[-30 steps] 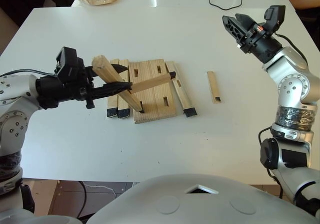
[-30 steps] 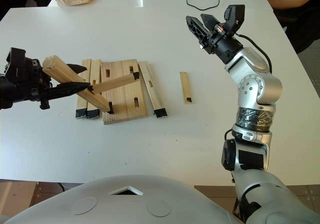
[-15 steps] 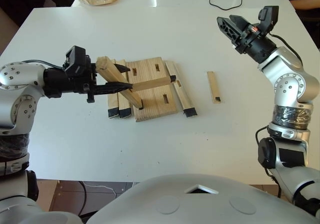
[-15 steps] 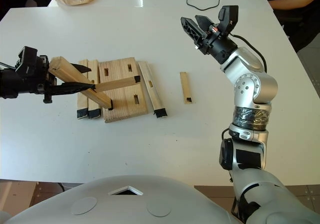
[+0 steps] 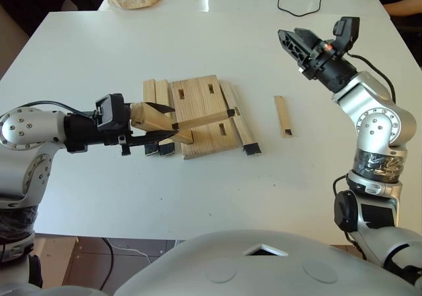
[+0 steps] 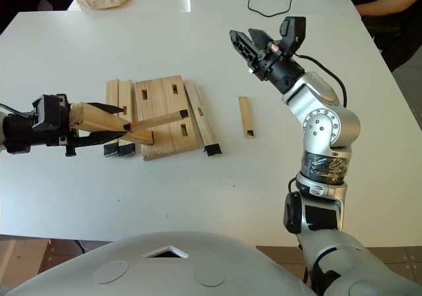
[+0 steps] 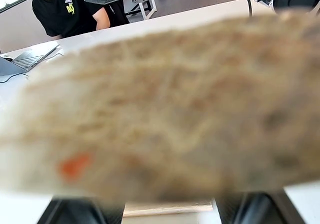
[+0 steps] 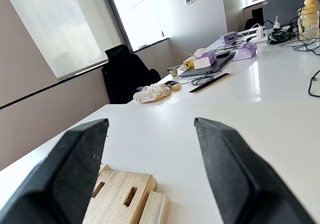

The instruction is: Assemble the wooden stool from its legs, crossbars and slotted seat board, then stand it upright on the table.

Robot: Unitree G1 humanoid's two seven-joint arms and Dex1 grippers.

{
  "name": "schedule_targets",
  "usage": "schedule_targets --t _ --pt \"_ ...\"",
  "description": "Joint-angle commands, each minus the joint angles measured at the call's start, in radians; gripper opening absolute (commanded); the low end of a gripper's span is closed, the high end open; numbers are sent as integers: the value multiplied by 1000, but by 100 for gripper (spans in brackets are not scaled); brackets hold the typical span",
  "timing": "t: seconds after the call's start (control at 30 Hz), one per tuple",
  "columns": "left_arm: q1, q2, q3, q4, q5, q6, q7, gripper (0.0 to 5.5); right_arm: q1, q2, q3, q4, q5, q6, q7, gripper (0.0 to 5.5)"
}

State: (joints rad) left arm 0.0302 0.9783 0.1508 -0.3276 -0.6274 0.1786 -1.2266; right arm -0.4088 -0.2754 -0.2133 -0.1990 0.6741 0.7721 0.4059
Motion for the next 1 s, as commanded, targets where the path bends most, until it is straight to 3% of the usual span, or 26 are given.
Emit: schedule_targets --t 0.03,0.13,0.17,0.33,0.57,0.8,1.0 --pt "-52 34 -162 159 175 -8 -93 205 65 28 -21 -71 25 19 -62 315" --pt "-152 54 -206 232 201 -41 -164 205 110 61 -23 -104 23 -1 -103 315" --pt "-191 49 -221 261 212 -53 -177 241 122 70 -30 -114 25 -9 -114 315" --pt "-422 2 -302 458 275 -125 -278 311 193 132 -56 -162 23 -72 -180 315" --pt "-623 39 -397 748 349 -249 -388 314 238 213 -42 -175 0 -197 -228 315" --pt "-827 28 -398 732 164 -16 -388 314 304 286 -22 -157 -34 -317 -259 315" --pt "-866 26 -243 647 81 173 -334 314 251 258 -31 -97 -35 -356 -241 315"
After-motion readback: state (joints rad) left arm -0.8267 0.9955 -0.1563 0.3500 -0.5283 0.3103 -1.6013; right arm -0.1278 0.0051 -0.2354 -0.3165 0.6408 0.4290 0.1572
